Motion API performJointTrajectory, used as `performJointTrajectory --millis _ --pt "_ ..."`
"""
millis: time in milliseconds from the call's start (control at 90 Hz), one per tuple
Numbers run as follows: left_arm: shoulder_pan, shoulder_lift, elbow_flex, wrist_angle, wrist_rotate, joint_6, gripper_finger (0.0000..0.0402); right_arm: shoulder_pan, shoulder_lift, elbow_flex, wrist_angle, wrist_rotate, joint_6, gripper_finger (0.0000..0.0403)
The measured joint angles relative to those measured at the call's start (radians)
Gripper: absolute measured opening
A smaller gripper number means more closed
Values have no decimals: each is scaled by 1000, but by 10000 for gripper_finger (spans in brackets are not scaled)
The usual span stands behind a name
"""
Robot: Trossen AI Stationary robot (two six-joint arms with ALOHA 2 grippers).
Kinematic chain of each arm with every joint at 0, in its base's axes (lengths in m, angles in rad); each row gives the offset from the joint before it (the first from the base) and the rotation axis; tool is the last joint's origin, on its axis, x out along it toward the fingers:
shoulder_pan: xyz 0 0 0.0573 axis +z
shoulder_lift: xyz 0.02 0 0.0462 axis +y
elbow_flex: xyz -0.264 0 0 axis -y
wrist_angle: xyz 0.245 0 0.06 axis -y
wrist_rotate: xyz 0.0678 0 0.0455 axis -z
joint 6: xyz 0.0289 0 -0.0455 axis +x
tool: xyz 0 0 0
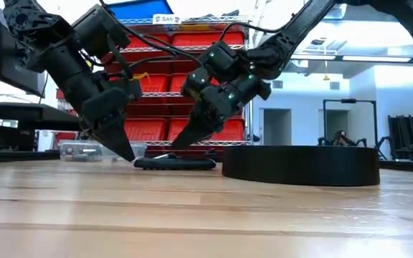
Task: Insert battery
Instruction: Insert the silver battery into the remote
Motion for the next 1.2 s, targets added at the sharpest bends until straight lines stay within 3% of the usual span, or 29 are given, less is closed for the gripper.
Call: performJointTrajectory --millis 411,744,1022,1200 --pt "2 1 0 -1 0 -1 4 4 21 1 17 -4 40 0" --pt "2 1 0 -2 0 8 4 -46 -65 38 -136 16 16 0" --pt "2 0 0 -2 0 8 4 53 -67 29 -223 11 -1 0" --pt "2 0 0 -3 0 9 4 97 -67 29 -207 64 -3 0"
